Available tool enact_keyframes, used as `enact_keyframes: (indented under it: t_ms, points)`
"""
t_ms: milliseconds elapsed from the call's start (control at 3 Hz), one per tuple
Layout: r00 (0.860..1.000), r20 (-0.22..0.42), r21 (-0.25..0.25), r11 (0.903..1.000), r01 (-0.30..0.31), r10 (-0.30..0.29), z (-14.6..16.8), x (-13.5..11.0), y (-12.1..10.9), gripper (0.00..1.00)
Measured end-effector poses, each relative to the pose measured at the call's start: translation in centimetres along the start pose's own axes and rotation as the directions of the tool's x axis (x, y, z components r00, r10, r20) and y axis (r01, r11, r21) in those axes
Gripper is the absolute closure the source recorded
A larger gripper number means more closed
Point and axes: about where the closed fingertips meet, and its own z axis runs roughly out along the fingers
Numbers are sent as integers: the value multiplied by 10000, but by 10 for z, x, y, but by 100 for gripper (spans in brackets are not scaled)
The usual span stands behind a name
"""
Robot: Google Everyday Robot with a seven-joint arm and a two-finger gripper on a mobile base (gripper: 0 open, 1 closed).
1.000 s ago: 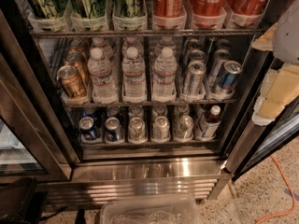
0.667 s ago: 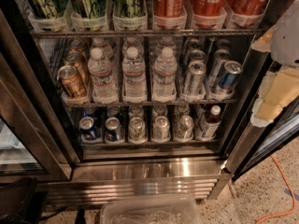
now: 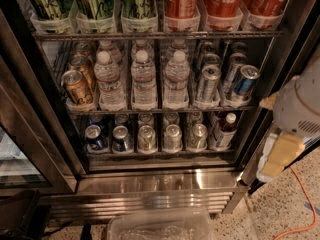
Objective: Pick 7up can from bottom shelf of fridge
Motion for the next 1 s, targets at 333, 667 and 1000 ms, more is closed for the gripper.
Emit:
enact_keyframes:
  t_ms: [333, 667, 1000]
  points:
    - [9994, 258, -264, 9994, 221, -214, 45, 12, 20, 0]
    - [9977, 451, -494, 9974, 522, -499, 71, 14, 35, 0]
    - [9977, 445, -495, 9973, 539, -517, 72, 14, 36, 0]
